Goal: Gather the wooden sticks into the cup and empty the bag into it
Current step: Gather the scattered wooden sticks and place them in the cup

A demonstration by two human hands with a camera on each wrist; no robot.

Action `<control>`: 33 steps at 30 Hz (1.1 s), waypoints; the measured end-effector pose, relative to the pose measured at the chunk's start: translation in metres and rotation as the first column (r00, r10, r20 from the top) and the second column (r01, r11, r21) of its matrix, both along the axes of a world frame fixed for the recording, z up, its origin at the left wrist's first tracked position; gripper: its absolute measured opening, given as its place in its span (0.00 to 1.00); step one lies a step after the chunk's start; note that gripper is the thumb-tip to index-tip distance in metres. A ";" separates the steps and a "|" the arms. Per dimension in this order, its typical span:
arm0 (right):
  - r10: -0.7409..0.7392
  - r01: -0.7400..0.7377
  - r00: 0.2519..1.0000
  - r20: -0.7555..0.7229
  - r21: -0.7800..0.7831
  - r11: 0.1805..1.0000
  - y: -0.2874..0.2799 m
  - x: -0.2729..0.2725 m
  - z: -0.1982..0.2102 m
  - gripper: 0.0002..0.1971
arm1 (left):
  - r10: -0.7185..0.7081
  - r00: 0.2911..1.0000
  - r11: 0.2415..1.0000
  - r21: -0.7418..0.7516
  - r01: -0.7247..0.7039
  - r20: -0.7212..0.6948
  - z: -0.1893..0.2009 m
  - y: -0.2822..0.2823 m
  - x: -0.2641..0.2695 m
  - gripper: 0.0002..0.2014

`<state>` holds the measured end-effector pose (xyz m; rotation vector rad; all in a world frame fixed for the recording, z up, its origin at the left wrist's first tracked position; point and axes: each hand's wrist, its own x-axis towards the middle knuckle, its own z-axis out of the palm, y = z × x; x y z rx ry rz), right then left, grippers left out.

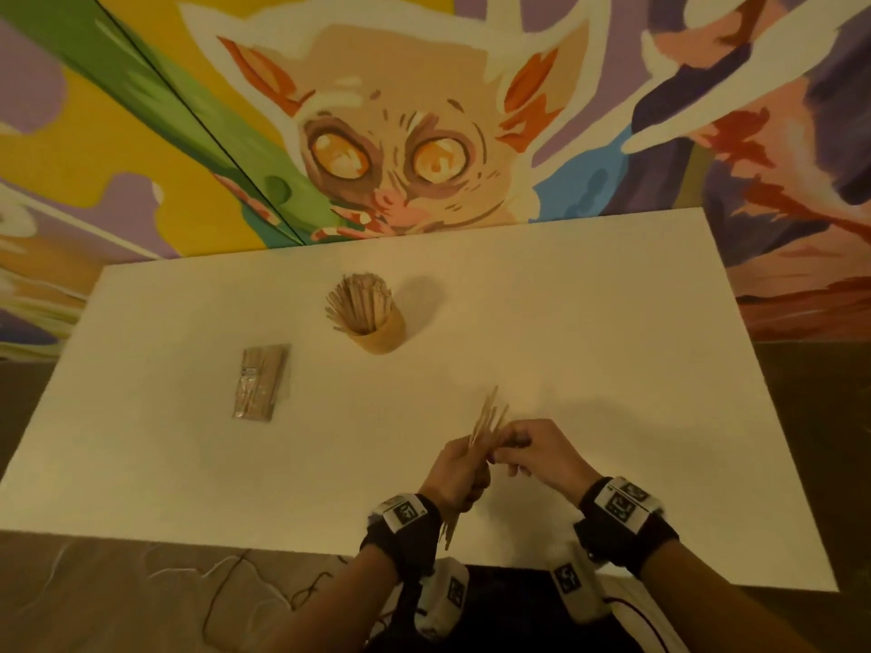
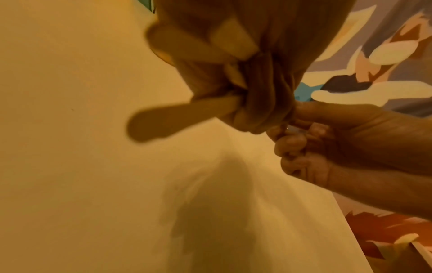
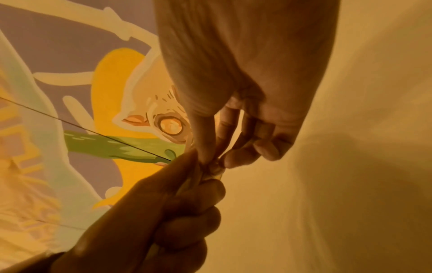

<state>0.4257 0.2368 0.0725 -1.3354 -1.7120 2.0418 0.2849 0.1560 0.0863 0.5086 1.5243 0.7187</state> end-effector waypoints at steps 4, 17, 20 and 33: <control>-0.028 0.023 0.999 -0.044 -0.104 0.994 0.006 -0.019 0.008 0.07 | -0.149 0.986 0.989 0.004 0.149 -0.077 0.010 -0.009 -0.028 0.15; 0.134 -0.189 0.972 0.192 0.306 0.933 -0.020 -0.136 0.031 0.08 | -0.383 0.776 0.913 -0.076 0.402 -0.502 0.024 -0.004 -0.113 0.08; 0.122 -0.149 0.985 0.122 0.246 0.958 -0.024 -0.155 0.033 0.10 | -0.295 0.831 0.948 -0.033 0.317 -0.472 0.010 -0.016 -0.138 0.38; 0.150 -0.150 0.989 -0.014 -0.145 0.978 -0.045 -0.215 0.018 0.09 | -0.286 0.951 0.957 0.022 0.291 -0.121 -0.009 -0.055 -0.218 0.22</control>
